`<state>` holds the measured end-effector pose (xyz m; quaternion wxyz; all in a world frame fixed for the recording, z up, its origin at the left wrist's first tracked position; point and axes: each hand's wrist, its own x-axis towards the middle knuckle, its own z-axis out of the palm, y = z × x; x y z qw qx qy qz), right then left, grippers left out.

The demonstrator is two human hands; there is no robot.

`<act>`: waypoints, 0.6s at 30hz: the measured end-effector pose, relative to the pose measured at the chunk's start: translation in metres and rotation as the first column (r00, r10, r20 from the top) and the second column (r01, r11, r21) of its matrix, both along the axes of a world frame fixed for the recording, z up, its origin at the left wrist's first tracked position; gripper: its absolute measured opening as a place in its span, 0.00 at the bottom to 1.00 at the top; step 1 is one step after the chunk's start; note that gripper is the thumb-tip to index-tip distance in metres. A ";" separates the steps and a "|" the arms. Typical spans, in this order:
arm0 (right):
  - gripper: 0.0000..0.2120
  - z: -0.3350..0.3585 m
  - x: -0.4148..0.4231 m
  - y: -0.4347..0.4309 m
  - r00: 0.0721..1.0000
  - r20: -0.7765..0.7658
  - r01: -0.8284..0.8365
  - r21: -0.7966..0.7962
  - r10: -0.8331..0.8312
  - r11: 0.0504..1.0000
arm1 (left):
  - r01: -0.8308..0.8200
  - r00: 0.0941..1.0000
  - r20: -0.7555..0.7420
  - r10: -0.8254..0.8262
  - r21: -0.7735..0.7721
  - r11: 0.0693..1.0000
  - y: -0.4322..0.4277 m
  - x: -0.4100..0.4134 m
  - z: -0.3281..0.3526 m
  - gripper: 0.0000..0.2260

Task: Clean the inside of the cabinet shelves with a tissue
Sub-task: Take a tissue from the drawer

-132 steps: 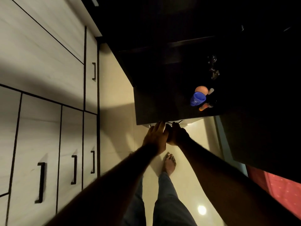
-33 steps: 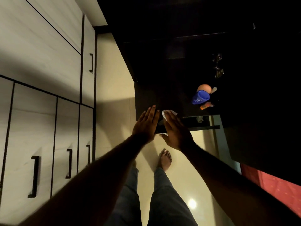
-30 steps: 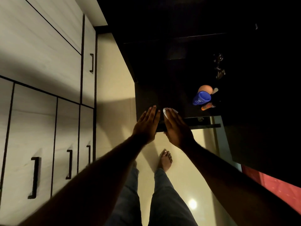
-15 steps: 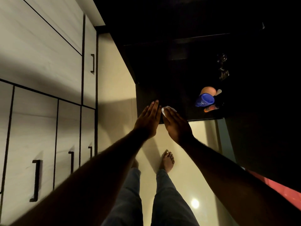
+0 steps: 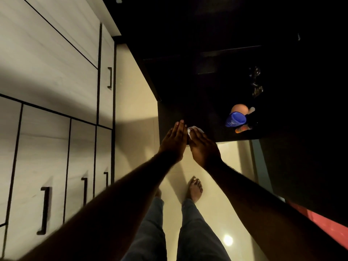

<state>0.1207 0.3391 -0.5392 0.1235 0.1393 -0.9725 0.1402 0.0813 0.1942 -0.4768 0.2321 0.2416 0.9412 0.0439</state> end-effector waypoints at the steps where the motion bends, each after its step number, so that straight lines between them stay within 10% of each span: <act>1: 0.21 0.003 -0.002 0.001 0.996 0.089 -0.016 0.003 0.016 1.000 | -0.045 0.998 0.052 0.045 0.017 0.999 0.003 -0.002 0.008 0.36; 5: 0.19 0.032 -0.016 -0.003 0.896 0.443 0.123 -0.204 -0.020 0.971 | -0.214 0.952 0.230 0.202 0.028 0.977 0.015 -0.004 0.049 0.40; 9: 0.22 0.097 -0.029 -0.014 0.715 0.679 0.537 -0.685 0.164 0.492 | -0.282 0.939 0.238 0.247 0.128 0.951 0.013 -0.009 0.087 0.32; 14: 0.13 0.206 -0.039 -0.022 0.832 0.529 0.488 -0.554 -0.168 0.675 | -0.216 0.976 0.072 0.204 0.266 0.939 0.011 -0.019 0.154 0.30; 18: 0.15 0.279 -0.036 -0.019 0.955 -0.005 0.259 -0.469 -0.296 0.844 | -0.181 0.966 -0.102 0.239 0.394 0.901 0.012 -0.023 0.241 0.35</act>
